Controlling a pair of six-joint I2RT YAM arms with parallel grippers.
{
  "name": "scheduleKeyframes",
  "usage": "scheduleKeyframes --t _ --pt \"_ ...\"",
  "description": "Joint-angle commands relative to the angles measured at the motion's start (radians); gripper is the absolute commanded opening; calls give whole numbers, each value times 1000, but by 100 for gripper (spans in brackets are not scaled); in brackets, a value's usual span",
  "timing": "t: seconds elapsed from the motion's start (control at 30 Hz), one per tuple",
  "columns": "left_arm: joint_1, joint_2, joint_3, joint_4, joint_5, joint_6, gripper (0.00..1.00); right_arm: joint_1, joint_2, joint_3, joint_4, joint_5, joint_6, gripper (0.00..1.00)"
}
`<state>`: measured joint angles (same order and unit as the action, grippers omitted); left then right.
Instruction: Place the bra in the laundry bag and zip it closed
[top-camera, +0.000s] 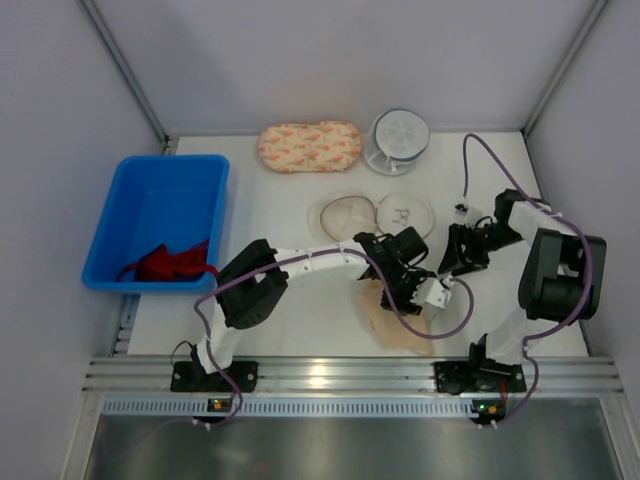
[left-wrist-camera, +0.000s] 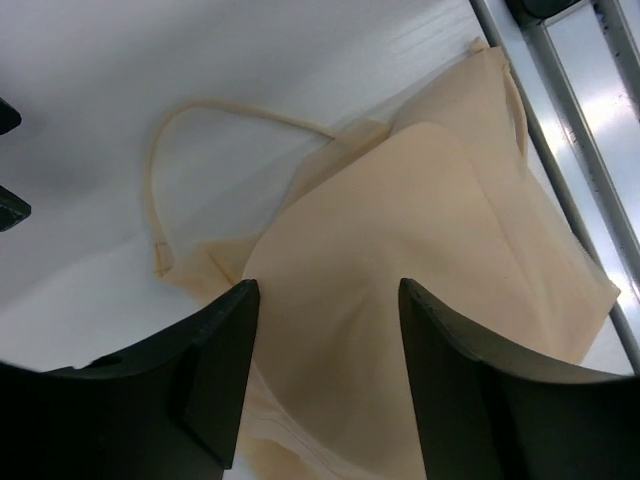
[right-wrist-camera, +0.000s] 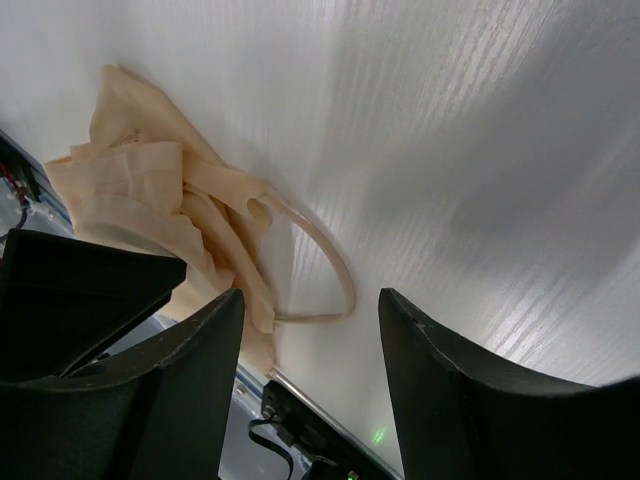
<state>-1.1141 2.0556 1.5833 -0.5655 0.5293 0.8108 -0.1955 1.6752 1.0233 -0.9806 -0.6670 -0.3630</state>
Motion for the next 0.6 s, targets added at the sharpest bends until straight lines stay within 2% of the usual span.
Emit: scheduleKeyframes --t 0.0,0.1,0.13,0.23,0.37,0.57 --pt "5 17 56 27 15 91 60 25 -12 40 14 9 -10 57" --pt "5 18 73 4 -6 85 48 42 -15 31 22 9 -8 54" --pt "5 9 64 4 -11 82 48 44 -15 31 26 9 -7 54" --pt "11 -41 41 4 -17 59 61 47 -15 27 31 -2 -2 53" --pt "13 -61 47 4 -34 36 65 57 -20 31 36 -23 -1 53" --pt "37 17 106 4 -37 -16 68 87 -3 14 60 -40 10 50"
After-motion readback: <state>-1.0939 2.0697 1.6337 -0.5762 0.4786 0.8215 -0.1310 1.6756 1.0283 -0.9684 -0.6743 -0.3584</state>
